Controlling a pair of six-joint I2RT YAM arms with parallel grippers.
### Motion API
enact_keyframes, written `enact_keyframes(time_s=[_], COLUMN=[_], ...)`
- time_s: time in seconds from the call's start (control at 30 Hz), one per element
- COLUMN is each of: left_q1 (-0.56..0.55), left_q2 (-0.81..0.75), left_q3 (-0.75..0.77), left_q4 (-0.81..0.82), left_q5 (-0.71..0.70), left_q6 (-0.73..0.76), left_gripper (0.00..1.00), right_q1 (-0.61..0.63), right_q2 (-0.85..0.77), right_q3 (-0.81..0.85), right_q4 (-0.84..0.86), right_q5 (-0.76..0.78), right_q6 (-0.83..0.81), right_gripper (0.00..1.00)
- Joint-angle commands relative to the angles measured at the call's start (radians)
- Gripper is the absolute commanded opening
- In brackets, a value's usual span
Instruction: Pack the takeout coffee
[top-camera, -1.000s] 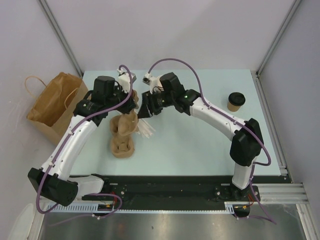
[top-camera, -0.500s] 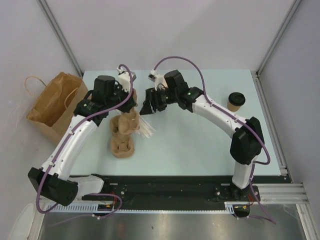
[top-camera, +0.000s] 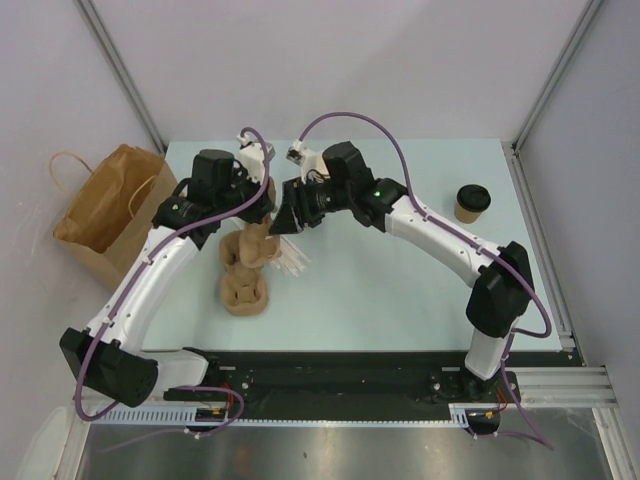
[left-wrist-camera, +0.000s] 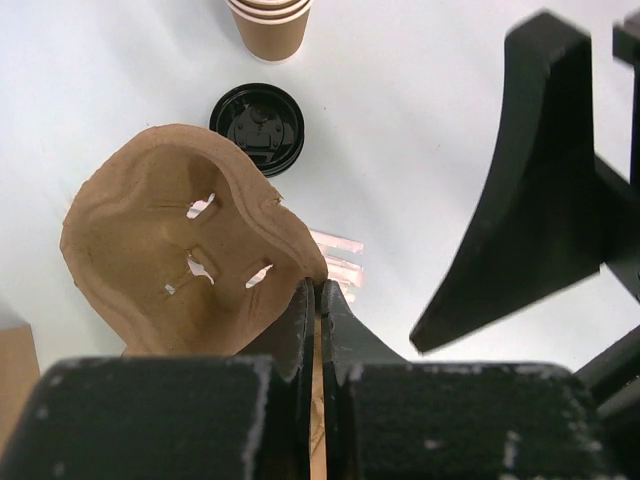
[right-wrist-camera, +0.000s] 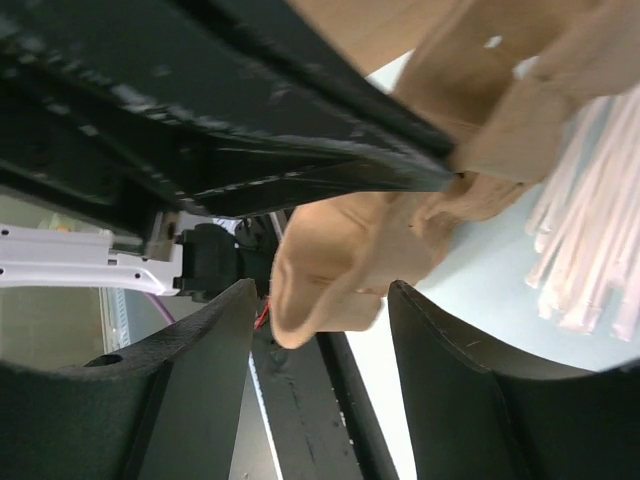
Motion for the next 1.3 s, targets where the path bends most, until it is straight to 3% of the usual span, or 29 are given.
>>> enact_keyframes(time_s=[0.0, 0.2, 0.3, 0.4, 0.47, 0.5, 0.57, 0.6, 0.63, 0.67, 0.77, 0.97, 1.1, 1.27], left_q1=[-0.006, -0.008, -0.008, -0.006, -0.006, -0.006, 0.0, 0.016, 0.03, 0.047, 0.122, 0.141, 0.188, 0.233], left_q2=[-0.005, -0.011, -0.014, -0.016, -0.014, -0.01, -0.01, -0.011, -0.019, -0.034, -0.062, -0.137, -0.16, -0.22], left_q3=[0.013, 0.012, 0.006, 0.007, 0.027, 0.042, 0.088, 0.101, 0.119, 0.13, 0.174, 0.139, 0.122, 0.134], left_q4=[0.037, 0.035, 0.034, 0.025, 0.005, -0.039, -0.086, -0.118, -0.127, -0.139, -0.158, -0.172, -0.216, -0.253], left_q5=[-0.001, 0.008, 0.014, 0.032, 0.052, 0.057, 0.063, 0.077, 0.092, 0.133, 0.242, 0.284, 0.389, 0.399], left_q6=[-0.026, -0.035, -0.035, -0.035, -0.009, 0.005, 0.043, 0.051, 0.059, 0.065, 0.083, 0.089, 0.036, 0.071], left_gripper=[0.0, 0.0, 0.0, 0.0, 0.07, 0.23, 0.39, 0.54, 0.62, 0.8, 0.99, 0.99, 1.0, 0.99], right_q1=[0.014, 0.014, 0.012, 0.002, -0.029, -0.047, -0.104, -0.124, -0.139, -0.177, -0.257, -0.455, -0.726, -0.983], right_q2=[-0.002, 0.039, 0.042, 0.038, 0.021, 0.003, -0.068, -0.092, -0.141, -0.162, -0.247, -0.393, -0.482, -0.505], right_q3=[0.019, 0.022, 0.024, 0.015, 0.001, -0.043, -0.105, -0.155, -0.179, -0.194, -0.249, -0.324, -0.403, -0.444], right_q4=[0.017, 0.002, 0.005, 0.009, 0.02, 0.034, 0.091, 0.103, 0.111, 0.103, 0.053, -0.187, -0.358, -0.65], right_q5=[0.033, 0.062, 0.054, 0.041, -0.008, -0.03, -0.076, -0.085, -0.107, -0.117, -0.166, -0.252, -0.331, -0.326], right_q6=[0.003, 0.013, 0.014, 0.014, 0.019, 0.037, 0.056, 0.059, 0.054, 0.046, -0.003, -0.176, -0.291, -0.652], right_gripper=[0.59, 0.49, 0.38, 0.0, 0.0, 0.0, 0.0, 0.0, 0.0, 0.0, 0.0, 0.0, 0.0, 0.0])
